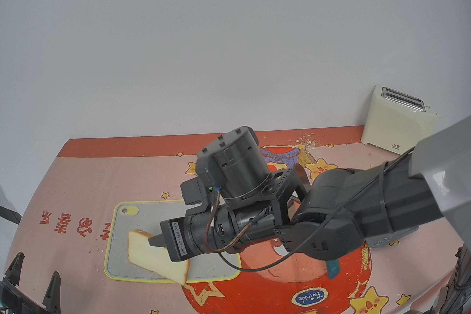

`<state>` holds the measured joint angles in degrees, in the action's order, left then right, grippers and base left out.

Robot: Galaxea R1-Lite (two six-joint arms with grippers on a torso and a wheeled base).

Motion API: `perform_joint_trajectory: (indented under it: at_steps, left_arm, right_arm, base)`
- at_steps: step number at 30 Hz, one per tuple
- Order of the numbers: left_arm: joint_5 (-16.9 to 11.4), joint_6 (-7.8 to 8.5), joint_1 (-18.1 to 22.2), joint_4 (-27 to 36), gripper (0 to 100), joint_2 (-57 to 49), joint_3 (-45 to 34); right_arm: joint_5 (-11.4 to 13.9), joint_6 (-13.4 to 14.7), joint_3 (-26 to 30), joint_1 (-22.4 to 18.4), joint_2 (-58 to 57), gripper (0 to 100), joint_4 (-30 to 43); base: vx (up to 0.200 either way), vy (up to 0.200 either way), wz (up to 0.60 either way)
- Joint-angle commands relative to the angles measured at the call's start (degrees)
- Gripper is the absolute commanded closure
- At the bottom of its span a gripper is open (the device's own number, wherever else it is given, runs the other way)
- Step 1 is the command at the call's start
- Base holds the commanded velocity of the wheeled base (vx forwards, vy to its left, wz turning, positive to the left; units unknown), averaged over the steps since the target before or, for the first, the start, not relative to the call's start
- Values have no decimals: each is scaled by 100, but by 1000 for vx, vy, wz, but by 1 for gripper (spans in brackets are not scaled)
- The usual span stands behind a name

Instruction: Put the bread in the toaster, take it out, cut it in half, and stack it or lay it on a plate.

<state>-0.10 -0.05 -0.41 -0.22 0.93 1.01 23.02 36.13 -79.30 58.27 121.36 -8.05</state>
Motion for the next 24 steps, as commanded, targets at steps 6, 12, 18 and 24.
perform_joint_trajectory:
  at_steps: [6,12,18,24]
  left_arm:
    - [1,-4,-2,-4,0,-14,-101]
    - [1,5,-2,-4,0,-22,-101]
    - [1,5,-2,-4,0,-22,-101]
    - [1,-4,-2,-4,0,-14,-101]
  right_arm:
    - [-728,1537,1022,369,-394,100,-1533]
    - [-1897,2592,1962,624,-385,100,-3326]
    - [-3233,3277,2551,923,-209,100,-4943]
    - [-3330,3567,2507,870,-209,100,-5023]
  base:
    - [0,0,0]
    - [0,0,0]
    - [0,0,0]
    - [0,0,0]
